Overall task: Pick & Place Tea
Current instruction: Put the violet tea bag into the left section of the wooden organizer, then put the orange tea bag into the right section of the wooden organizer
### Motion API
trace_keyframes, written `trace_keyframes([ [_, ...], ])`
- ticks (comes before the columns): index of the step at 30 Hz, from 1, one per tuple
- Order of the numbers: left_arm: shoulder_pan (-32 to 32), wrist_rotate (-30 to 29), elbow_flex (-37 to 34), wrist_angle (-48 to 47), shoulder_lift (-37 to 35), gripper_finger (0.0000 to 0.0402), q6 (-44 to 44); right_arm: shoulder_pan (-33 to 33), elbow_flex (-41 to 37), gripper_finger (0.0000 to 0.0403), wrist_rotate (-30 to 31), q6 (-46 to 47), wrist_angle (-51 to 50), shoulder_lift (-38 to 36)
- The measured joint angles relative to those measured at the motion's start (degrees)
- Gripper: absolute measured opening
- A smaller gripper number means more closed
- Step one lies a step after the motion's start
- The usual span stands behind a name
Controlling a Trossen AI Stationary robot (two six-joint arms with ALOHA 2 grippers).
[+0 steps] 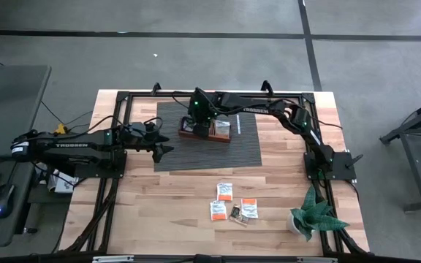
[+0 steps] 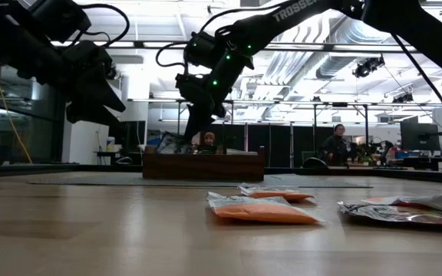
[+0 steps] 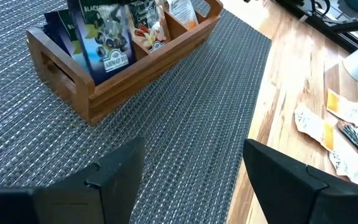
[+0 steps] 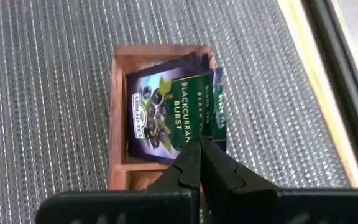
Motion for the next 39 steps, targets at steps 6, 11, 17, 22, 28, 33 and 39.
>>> trace_keyframes([
  [6, -0.02, 0.42, 0.0, -0.11, 0.0, 0.0271, -0.08, 0.87, 0.0, 0.0, -0.57, -0.07, 0.45, 1.24],
  [11, -0.02, 0.44, 0.0, -0.76, 0.0, 0.0271, -0.08, 1.99, 0.0, 0.0, -0.74, -0.24, 1.94, 2.1],
  [17, -0.02, 0.44, 0.0, -1.3, 0.0, 0.0271, -0.08, 2.27, 0.0, 0.0, -0.87, -0.76, 2.2, 2.29],
  [22, -0.02, 0.44, 0.0, -1.32, 0.0, 0.0271, -0.08, 2.27, 0.0, 0.0003, -0.55, -1.41, 2.18, 2.29],
  [28, -0.02, 0.42, 0.0, -1.31, 0.0, 0.0271, -0.1, 2.38, 0.0, 0.0026, -1.86, -1.54, 2.22, 2.29],
  [33, -0.02, 0.42, 0.0, -1.3, 0.0, 0.0271, -0.1, 2.38, 0.0, 0.0069, -3.32, -1.45, 2.52, 2.29],
  [39, -0.02, 0.42, 0.0, -1.3, 0.0, 0.0271, -0.1, 2.38, 0.0, 0.0118, -5.01, -0.05, 2.71, 0.83],
])
